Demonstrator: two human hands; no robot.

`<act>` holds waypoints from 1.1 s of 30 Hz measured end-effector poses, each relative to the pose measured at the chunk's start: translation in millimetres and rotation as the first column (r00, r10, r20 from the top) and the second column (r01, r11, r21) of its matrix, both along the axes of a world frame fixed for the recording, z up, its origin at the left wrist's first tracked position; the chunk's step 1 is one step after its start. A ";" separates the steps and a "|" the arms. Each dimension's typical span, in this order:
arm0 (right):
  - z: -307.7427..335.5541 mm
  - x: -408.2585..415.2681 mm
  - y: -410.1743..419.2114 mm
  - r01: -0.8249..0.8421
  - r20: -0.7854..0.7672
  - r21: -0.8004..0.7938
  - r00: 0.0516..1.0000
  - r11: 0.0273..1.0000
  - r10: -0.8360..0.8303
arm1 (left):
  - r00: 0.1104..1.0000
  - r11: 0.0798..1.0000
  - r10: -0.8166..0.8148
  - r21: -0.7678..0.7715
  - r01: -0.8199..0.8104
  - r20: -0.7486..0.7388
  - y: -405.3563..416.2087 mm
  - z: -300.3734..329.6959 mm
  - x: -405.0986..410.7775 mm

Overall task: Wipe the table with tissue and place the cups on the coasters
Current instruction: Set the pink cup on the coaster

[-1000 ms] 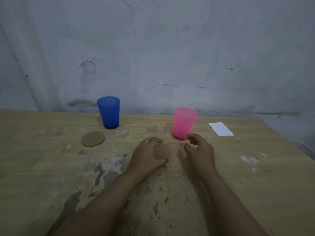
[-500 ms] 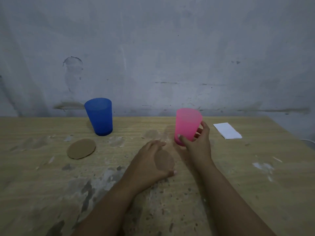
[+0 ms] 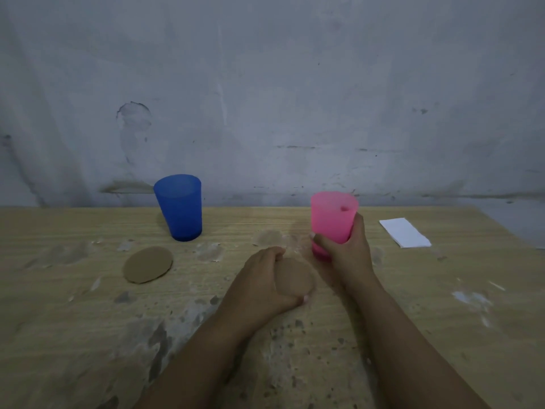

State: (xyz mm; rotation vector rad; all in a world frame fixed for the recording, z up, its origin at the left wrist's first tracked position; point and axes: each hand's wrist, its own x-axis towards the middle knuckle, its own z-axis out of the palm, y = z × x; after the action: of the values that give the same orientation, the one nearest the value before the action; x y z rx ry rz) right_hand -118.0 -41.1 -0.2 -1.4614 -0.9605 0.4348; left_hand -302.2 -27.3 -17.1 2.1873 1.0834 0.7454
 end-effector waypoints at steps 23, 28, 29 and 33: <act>-3.6 13.8 22.8 0.052 -0.083 0.069 0.995 0.996 -0.046 | 0.998 0.999 0.037 -0.030 -0.035 0.051 104.7 0.4 64.7; -0.6 16.0 35.8 0.069 -0.095 0.046 0.993 0.997 -0.064 | 0.999 0.999 -0.009 -0.044 0.007 -0.038 106.6 0.5 64.1; -0.7 16.4 37.7 0.063 -0.090 0.045 0.994 0.997 -0.059 | 0.997 1.000 0.017 -0.019 -0.018 -0.073 105.6 1.1 63.9; 0.4 19.1 48.3 0.004 -0.109 0.085 0.994 0.996 0.005 | 0.951 0.974 0.202 0.147 -0.170 -0.234 101.8 4.5 56.8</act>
State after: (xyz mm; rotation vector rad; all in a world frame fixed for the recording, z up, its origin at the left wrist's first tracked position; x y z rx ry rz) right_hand -98.9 7.1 0.2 -1.3467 -0.8824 0.4640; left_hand -245.4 74.5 -12.5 2.3545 1.4199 0.6467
